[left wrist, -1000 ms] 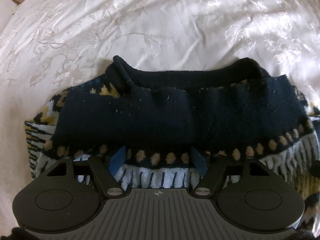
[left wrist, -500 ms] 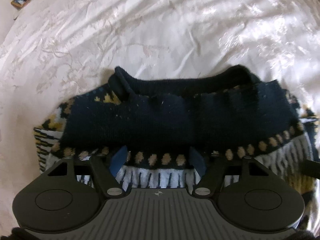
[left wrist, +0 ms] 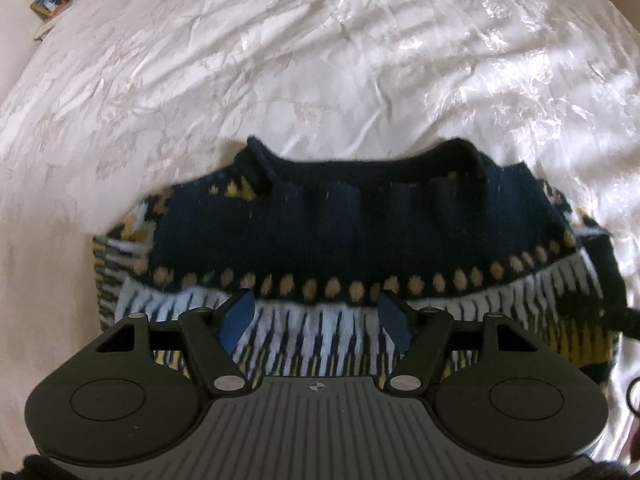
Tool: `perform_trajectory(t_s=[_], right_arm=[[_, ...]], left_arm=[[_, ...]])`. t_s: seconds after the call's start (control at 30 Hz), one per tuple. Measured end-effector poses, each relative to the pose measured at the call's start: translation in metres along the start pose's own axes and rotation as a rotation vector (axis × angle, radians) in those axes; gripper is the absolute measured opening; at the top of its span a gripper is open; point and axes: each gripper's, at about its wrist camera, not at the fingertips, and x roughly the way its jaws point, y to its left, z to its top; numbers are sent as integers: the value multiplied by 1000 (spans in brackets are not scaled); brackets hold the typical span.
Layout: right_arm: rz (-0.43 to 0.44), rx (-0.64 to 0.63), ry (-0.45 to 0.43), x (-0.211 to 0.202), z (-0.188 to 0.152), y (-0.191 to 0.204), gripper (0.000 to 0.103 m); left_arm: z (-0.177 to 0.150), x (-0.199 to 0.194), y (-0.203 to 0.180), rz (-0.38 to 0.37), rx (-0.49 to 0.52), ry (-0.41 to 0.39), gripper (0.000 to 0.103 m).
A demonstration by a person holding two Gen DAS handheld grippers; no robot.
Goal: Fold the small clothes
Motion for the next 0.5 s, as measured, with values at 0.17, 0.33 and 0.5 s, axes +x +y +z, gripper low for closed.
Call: perform_trajectory(t_s=[0.17, 0.33, 0.5], right_arm=[[-8, 14, -6, -5, 3, 15, 35], [-21, 31, -19, -12, 3, 31, 35], [-46, 16, -37, -19, 4, 59, 34]], left_arm=[[-24, 25, -7, 10, 47, 44, 65], [-33, 37, -9, 1, 117, 13, 63], [-37, -2, 41, -45, -79, -85, 53]])
